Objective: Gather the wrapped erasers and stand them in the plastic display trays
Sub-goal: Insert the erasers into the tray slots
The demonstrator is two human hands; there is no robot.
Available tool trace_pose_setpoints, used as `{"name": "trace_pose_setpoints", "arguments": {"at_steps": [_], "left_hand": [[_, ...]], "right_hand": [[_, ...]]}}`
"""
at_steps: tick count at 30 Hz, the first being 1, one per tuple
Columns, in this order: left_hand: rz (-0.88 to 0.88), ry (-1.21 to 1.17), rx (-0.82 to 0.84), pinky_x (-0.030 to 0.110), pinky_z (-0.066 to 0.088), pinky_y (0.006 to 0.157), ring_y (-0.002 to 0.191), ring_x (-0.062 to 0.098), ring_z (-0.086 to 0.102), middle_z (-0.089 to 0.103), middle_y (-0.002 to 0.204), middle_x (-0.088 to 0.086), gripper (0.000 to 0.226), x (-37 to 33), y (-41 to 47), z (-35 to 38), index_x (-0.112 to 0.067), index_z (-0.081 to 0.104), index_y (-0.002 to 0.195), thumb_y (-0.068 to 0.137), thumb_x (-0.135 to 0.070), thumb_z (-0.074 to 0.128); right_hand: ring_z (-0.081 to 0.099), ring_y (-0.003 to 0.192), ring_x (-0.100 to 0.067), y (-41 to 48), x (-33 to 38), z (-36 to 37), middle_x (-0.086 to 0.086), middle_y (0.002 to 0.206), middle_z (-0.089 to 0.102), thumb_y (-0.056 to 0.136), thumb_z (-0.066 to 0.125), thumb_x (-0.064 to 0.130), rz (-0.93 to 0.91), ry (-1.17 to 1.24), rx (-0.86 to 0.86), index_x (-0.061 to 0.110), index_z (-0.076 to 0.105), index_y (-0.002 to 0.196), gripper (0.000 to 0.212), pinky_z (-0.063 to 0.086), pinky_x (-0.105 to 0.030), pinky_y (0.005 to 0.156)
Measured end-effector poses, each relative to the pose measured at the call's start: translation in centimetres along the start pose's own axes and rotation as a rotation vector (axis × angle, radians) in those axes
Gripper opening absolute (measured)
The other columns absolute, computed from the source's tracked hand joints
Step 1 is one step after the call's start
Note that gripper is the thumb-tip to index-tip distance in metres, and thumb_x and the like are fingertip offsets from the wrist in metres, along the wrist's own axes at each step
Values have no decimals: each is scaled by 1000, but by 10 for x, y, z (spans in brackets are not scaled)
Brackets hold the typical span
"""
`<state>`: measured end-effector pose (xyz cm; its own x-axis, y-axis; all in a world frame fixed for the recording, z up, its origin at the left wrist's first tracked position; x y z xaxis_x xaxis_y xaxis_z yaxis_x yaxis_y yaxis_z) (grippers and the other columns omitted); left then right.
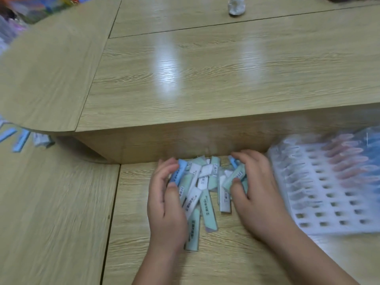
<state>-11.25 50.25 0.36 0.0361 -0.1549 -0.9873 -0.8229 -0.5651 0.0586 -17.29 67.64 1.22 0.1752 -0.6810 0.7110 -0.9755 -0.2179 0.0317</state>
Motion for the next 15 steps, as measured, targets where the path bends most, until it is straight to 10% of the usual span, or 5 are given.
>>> {"name": "trace_pose_setpoints", "arguments": {"at_steps": [8, 15], "left_hand": [[46, 581, 57, 20, 31, 99, 123, 6, 41, 45, 124, -16, 45, 4, -24, -38, -30, 62, 115, 79, -53, 50], [-7, 800, 80, 28, 36, 84, 101, 11, 43, 52, 105, -10, 35, -2, -9, -32, -30, 63, 119, 86, -43, 66]], "right_hand": [[25, 141, -28, -6, 5, -14, -11, 155, 20, 81, 49, -9, 13, -501, 211, 18, 26, 151, 79, 33, -32, 108], [53, 97, -23, 10, 6, -22, -1, 109, 53, 70, 64, -5, -93, -730, 296, 21, 56, 118, 55, 52, -32, 76]]}}
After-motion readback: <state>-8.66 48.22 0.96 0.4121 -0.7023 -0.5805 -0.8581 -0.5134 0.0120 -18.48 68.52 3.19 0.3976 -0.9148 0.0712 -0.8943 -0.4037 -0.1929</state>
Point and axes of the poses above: each hand's wrist, its own y-axis towards the middle knuckle, its own z-axis out of the palm, x = y × z, the point moved 4 cm from there along y, towards the middle knuckle
